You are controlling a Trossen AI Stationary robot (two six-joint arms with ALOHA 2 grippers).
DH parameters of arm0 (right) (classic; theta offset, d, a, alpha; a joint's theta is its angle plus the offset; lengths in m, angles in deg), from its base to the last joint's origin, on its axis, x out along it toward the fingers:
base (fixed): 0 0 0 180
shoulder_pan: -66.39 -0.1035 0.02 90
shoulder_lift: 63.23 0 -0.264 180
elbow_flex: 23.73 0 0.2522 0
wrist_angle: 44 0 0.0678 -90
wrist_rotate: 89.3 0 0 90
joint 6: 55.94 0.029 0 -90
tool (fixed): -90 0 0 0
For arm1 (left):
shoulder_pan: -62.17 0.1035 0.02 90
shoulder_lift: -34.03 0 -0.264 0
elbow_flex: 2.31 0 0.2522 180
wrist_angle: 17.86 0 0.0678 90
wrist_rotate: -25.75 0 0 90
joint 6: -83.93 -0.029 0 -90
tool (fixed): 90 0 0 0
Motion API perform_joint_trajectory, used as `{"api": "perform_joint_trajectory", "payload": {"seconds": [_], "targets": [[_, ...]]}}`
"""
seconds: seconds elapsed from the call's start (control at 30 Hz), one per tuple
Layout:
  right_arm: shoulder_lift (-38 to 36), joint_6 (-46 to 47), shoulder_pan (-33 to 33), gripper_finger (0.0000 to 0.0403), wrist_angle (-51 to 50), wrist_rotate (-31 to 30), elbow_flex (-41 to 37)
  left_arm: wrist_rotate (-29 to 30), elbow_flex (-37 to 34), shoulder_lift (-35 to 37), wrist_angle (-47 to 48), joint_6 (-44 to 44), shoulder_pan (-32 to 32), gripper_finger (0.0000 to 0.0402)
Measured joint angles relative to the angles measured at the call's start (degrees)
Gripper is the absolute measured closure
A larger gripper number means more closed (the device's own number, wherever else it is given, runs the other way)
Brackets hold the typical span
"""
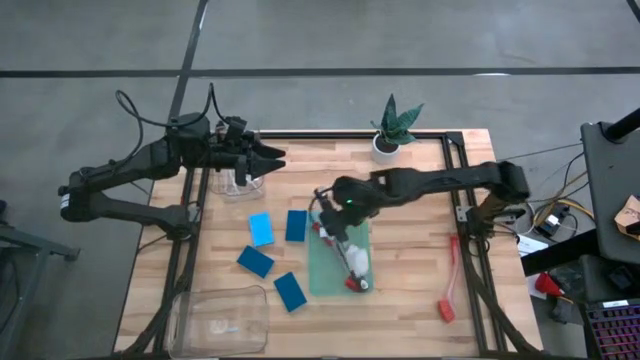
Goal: Pick & Place Kitchen Sink Supplies
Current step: Put the black dish brush into the green bin
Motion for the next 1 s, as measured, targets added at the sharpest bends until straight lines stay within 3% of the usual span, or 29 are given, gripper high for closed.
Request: {"api": "perform_joint_trajectory", "payload": {"seconds": [0.17,0.63,1.0], "targets": [[5.25,-0.02,-0.30,0.0271,-1.65,5.47,1.08,0.02,0.00,0.00,0.08,0.00,0.00,0.0140],[13.65,-3.66,-0.33,0.0268,-3.30,7.79,0.90,0.00,0.00,0.02,0.39,-0.07,0.02,0.0140],[13.20,-3.00,-0.52,0.0201,-2.85,5.71,1.05,0.00,0.00,0.02,0.81,-0.17,0.00,0.0140]]}}
